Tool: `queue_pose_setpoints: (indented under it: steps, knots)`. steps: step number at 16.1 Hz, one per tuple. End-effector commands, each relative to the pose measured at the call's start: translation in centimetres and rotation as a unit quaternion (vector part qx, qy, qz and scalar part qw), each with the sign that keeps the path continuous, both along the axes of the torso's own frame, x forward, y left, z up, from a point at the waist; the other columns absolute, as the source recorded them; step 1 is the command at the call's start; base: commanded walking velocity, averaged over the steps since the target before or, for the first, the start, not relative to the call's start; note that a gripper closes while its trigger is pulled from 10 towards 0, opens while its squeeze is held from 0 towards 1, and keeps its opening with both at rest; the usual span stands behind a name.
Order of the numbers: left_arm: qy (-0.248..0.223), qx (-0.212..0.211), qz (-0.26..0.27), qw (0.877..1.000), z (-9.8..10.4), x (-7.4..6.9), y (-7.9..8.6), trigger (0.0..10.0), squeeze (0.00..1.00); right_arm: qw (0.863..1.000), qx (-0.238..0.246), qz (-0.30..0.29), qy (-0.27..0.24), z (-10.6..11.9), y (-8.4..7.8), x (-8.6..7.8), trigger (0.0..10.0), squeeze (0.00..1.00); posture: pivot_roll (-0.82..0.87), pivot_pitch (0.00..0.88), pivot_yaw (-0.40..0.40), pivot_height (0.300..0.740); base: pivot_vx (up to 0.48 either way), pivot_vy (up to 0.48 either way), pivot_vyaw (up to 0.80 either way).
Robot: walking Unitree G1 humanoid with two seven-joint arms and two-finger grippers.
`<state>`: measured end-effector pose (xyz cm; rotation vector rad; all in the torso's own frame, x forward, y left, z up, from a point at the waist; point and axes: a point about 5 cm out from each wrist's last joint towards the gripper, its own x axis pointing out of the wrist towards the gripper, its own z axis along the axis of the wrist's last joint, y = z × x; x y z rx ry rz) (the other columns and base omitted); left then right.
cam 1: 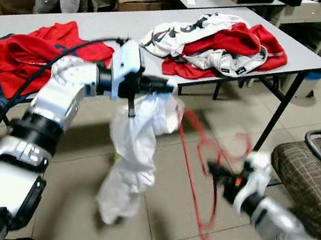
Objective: Hang hanger
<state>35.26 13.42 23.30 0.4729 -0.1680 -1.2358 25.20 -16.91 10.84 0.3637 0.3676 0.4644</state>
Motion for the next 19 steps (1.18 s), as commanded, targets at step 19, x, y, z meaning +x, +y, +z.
queue_pose_setpoints:
  steps: [19]
  knots:
    - [-0.141,0.029,0.127,0.981,-0.4,0.2,-1.6,10.0,0.0,0.993,-0.077,0.087,0.0,1.5,0.0,1.0,10.0,0.0,0.0,0.0,0.044,0.74,0.0,0.0,0.0]
